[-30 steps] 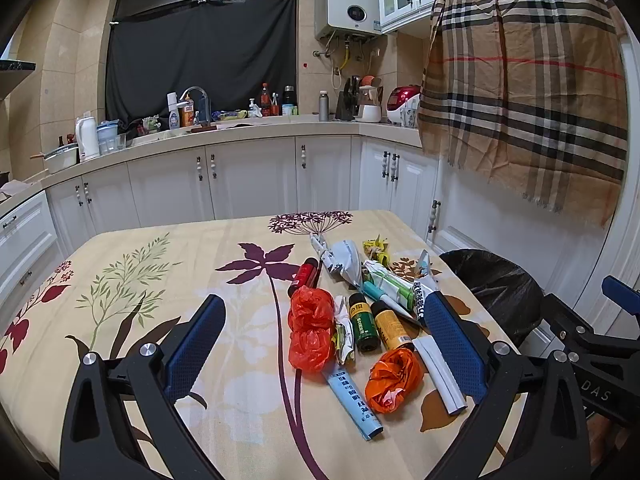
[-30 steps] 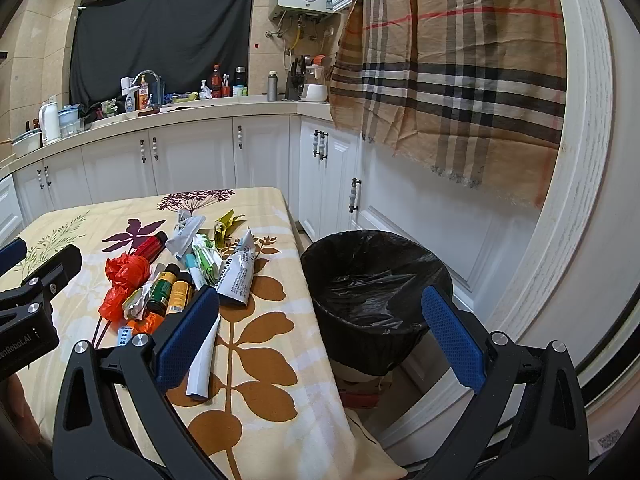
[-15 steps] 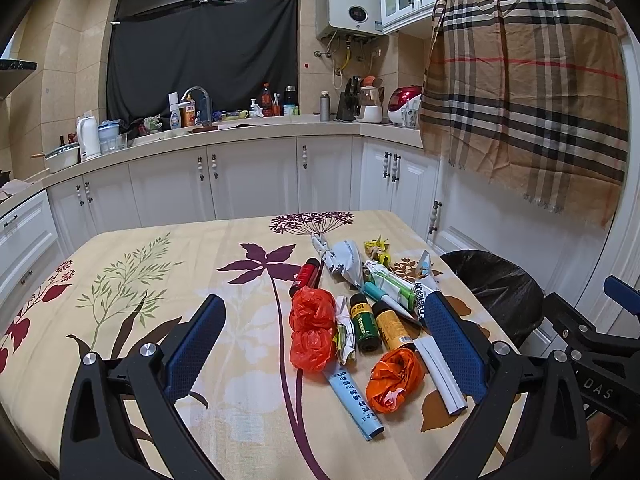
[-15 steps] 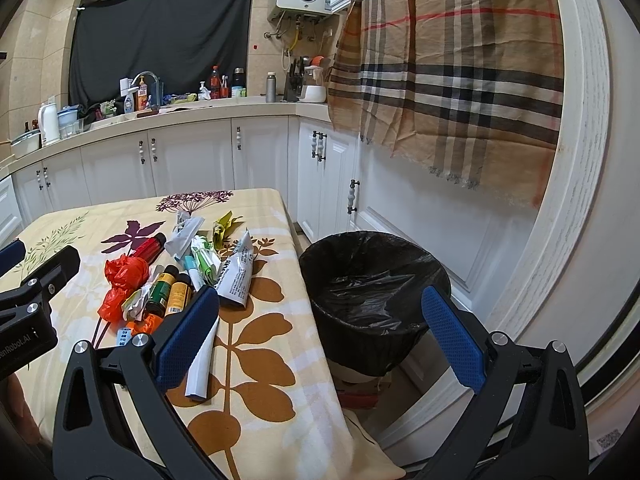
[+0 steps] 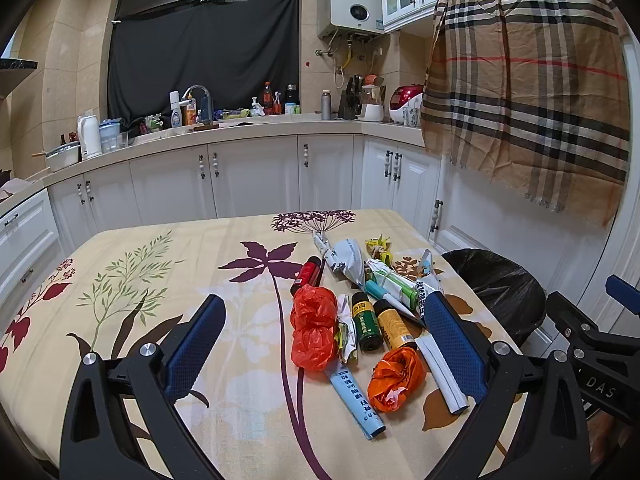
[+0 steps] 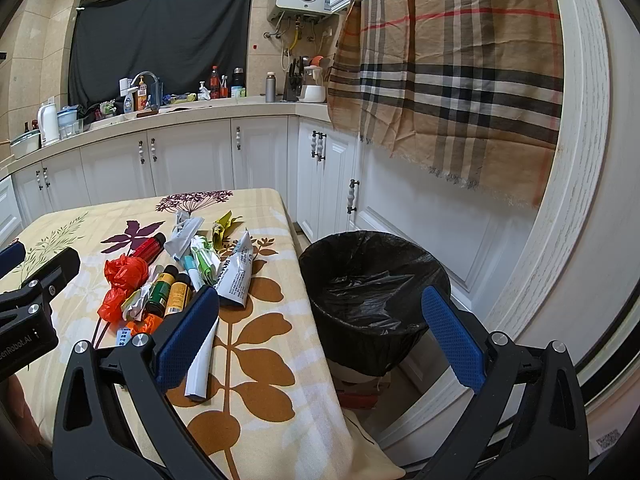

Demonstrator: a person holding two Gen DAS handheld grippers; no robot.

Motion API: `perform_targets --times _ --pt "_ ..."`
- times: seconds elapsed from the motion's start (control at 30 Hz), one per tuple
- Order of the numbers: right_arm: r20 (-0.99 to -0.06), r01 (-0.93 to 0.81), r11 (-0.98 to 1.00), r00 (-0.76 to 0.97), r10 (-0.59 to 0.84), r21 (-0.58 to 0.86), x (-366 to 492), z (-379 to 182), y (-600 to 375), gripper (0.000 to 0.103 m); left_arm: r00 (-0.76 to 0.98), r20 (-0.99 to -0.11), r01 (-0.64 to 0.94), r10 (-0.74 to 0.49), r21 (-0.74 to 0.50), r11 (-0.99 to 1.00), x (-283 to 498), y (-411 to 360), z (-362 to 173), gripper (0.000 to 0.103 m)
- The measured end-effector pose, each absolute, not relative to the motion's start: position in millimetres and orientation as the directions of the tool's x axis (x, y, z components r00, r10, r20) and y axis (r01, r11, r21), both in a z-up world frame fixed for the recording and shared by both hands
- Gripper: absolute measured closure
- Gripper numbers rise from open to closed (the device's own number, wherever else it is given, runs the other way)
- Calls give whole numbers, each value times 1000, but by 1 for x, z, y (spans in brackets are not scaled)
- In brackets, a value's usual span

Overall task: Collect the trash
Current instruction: 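Lower the right gripper onto the white tube and close on it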

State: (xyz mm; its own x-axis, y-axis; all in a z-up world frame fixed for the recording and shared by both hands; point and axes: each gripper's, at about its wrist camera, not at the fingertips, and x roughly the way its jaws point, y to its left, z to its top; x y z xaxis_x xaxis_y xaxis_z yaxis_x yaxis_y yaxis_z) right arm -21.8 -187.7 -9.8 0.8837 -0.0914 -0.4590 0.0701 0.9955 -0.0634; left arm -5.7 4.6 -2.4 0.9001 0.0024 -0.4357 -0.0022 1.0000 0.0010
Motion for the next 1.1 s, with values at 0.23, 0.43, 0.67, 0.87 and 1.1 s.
perform_targets --times 0.23,0.43,0.67,0.87,1.1 --pt "-460 71 996 883 -92 -63 -21 -9 -187 4 898 -439 -2 3 2 1000 -5 5 -3 6" --pt "-467 69 996 880 -90 -62 -21 -11 -188 4 890 -456 -1 -3 -9 1000 -4 11 -6 6" --pt "-502 40 997 863 -65 -59 -12 -26 -181 4 851 -525 -33 31 6 999 9 17 -25 6" --pt "-545 -6 999 838 -23 -51 0 -45 -168 8 802 -597 -36 20 -15 999 16 31 -43 7" --pt "-607 -67 997 794 31 -36 10 -63 -152 26 761 -648 -60 35 -16 998 20 43 -57 43"
